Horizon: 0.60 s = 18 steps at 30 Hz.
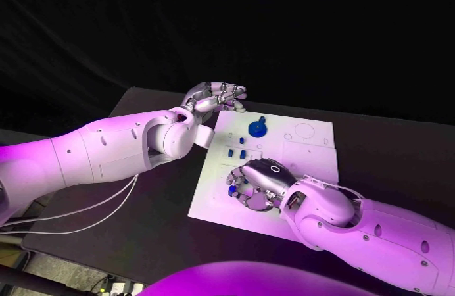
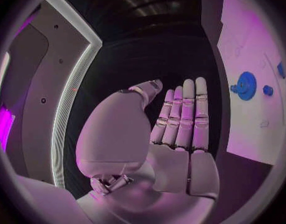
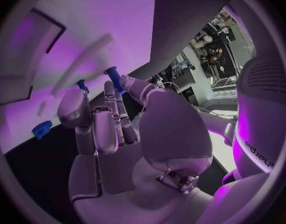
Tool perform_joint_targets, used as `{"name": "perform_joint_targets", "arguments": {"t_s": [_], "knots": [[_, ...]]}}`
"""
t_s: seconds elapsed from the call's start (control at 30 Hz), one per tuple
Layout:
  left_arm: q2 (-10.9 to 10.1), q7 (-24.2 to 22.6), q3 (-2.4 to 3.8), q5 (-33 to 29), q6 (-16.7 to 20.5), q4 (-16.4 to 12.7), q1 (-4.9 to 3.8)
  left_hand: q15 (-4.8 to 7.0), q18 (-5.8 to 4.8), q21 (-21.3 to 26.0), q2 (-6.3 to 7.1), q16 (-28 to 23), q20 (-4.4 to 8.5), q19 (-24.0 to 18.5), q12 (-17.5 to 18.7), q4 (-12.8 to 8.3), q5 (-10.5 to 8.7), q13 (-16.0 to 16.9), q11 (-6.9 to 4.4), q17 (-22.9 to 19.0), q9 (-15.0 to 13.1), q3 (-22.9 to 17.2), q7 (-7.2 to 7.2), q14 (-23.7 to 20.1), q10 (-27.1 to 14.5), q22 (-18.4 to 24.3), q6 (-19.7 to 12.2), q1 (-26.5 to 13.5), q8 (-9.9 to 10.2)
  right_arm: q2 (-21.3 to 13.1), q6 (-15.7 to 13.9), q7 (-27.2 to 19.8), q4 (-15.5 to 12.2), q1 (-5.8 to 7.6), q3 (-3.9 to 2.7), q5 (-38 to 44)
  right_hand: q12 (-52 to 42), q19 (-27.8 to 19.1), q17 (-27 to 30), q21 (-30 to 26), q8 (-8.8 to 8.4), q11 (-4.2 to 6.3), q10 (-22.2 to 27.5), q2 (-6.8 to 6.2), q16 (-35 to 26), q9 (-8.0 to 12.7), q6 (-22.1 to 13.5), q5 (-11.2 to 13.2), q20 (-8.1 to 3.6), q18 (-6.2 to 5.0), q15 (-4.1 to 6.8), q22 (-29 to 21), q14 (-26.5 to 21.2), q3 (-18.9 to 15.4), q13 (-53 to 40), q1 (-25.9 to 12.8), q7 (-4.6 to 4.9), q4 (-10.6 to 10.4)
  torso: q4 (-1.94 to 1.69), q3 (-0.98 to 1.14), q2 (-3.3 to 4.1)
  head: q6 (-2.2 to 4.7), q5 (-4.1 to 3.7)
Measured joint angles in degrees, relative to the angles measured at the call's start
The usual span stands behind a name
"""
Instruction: Assemble the parts on the task board
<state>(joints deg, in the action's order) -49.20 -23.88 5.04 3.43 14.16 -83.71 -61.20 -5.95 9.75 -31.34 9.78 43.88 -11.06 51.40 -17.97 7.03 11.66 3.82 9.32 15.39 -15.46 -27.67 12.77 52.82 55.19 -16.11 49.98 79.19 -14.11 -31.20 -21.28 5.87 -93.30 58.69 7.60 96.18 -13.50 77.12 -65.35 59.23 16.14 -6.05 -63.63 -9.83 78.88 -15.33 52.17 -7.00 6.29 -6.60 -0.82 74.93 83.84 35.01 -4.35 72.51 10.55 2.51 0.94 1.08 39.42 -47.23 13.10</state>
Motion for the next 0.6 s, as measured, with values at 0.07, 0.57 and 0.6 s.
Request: {"name": "perform_joint_targets", "arguments": {"t_s": [0.07, 0.57, 0.6], "knots": [[0.0, 0.01, 0.0, 0.0, 0.0, 0.0, 0.0, 0.0, 0.0, 0.0, 0.0, 0.0, 0.0, 0.0, 0.0, 0.0, 0.0, 0.0, 0.0, 0.0, 0.0, 0.0, 0.0, 0.0, 0.0, 0.0, 0.0, 0.0, 0.0, -0.03, 0.22, -0.17, -0.04, -0.1, 0.07, -0.16, 0.11, -0.09, -0.04, -0.17, -0.21, -0.31, 0.5, -0.46, 0.0, 0.01, -0.13, -0.31, 0.09, 0.0, -0.2, 0.0, 0.18, -0.3, 0.04, -0.46, 0.02, 0.01, 0.0, 0.0, 0.0, 0.04, -0.04], [0.05, 0.03, 0.0, 0.0, -0.02, 0.07, 0.0, 0.0, 0.0, 0.0, 0.0, 0.0, 0.0, 0.0, 0.0, 0.0, 0.0, 0.0, 0.0, 0.0, 0.0, 0.0, 0.0, 0.0, 0.0, 0.0, 0.0, 0.0, 0.0, -1.91, -3.11, -0.6, -1.73, -0.09, 0.1, -1.72, 2.17, -3.81, 6.05, -9.75, -2.2, -2.05, 7.77, -2.01, -3.15, 0.49, -2.61, -2.44, 2.14, 0.0, -2.03, -3.59, -1.49, -4.51, 0.5, -2.62, 1.06, -1.82, -0.03, 0.07, -0.01, 0.37, -0.59], [0.04, 0.03, 0.01, 0.0, -0.03, 0.1, 0.0, 0.0, 0.0, 0.0, 0.0, 0.0, 0.0, 0.0, 0.0, 0.0, 0.0, 0.0, 0.0, 0.0, 0.0, 0.0, 0.0, 0.0, 0.0, 0.0, 0.0, 0.0, 0.0, -2.61, -3.9, -0.66, -2.47, -0.03, 0.07, -1.91, 2.17, -4.09, 6.34, -10.21, -2.34, -2.04, 7.97, -2.01, -3.33, 0.49, -2.8, -2.44, 2.02, -0.01, -2.03, -3.81, -1.68, -4.68, 0.5, -2.62, 1.25, -1.81, -0.03, 0.07, -0.01, 0.4, -0.65]]}}
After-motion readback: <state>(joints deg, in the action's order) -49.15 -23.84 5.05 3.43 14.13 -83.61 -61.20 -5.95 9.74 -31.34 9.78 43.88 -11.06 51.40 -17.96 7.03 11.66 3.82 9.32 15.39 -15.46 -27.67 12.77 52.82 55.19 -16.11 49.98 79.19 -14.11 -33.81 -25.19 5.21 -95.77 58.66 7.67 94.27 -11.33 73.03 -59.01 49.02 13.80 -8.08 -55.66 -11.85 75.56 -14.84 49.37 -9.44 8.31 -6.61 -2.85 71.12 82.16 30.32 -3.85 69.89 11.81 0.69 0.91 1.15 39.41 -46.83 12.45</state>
